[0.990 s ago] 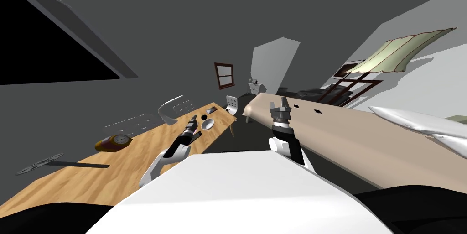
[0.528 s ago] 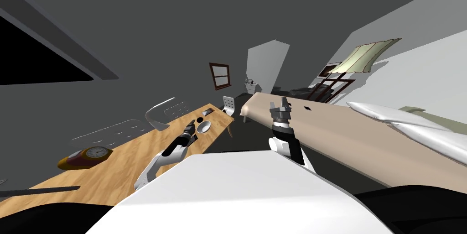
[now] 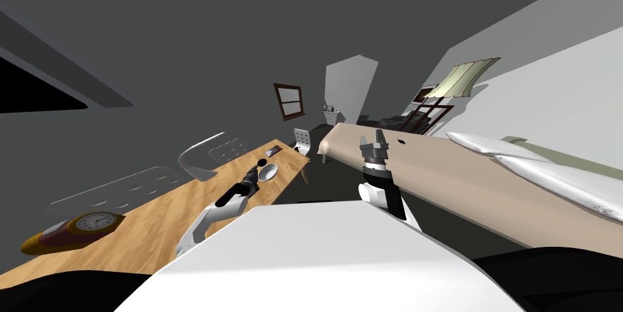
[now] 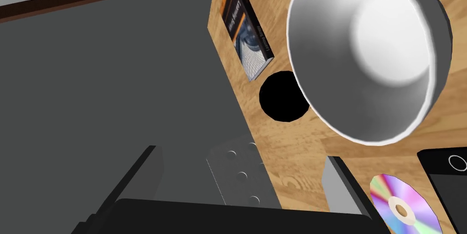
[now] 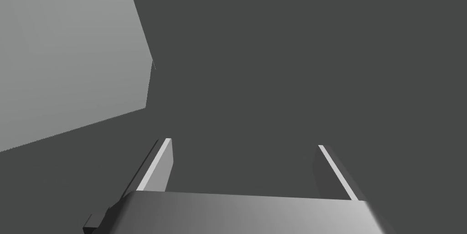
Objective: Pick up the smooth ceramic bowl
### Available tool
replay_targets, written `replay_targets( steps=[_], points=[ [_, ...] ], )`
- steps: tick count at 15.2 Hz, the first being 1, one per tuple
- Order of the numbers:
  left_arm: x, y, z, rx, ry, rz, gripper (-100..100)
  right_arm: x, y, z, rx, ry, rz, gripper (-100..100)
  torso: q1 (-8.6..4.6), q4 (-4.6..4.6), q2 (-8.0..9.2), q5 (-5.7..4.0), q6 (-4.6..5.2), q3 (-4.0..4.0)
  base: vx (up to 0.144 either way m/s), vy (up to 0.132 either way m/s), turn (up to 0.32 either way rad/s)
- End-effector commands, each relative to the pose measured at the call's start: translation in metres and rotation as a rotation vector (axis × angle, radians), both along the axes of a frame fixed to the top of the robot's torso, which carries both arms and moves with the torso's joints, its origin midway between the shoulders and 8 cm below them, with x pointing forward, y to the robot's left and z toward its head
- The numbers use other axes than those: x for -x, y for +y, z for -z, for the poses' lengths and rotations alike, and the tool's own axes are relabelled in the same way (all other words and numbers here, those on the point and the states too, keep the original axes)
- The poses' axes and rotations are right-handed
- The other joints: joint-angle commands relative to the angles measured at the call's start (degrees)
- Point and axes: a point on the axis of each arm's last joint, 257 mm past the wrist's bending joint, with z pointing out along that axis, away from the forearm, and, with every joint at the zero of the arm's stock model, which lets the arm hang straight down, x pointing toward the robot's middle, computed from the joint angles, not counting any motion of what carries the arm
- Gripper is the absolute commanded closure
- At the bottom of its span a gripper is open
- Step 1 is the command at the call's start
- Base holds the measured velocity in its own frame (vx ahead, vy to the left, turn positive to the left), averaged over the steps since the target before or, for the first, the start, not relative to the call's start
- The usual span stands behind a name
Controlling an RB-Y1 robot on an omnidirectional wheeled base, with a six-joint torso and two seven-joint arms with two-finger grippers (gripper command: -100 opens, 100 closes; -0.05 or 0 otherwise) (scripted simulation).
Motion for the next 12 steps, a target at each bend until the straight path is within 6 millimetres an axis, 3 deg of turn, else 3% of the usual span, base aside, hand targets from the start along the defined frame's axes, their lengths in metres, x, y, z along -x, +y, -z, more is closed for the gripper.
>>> replay_targets(
  steps=[1, 12],
  points=[
    [0.008, 0.009, 0.013, 0.017, 0.051, -0.024, -100, 0.0, 0.0, 0.0, 0.0, 0.0, 0.0, 0, 0.0, 0.0, 0.0, 0.0, 0.0, 0.0, 0.019, -0.006, -0.144],
    [0.052, 0.041, 0.067, 0.102, 0.257, -0.135, -100, 0.0, 0.0, 0.0, 0.0, 0.0, 0.0, 0, 0.01, 0.0, 0.0, 0.0, -0.01, 0.0, 0.018, -0.003, -0.099]
  ],
)
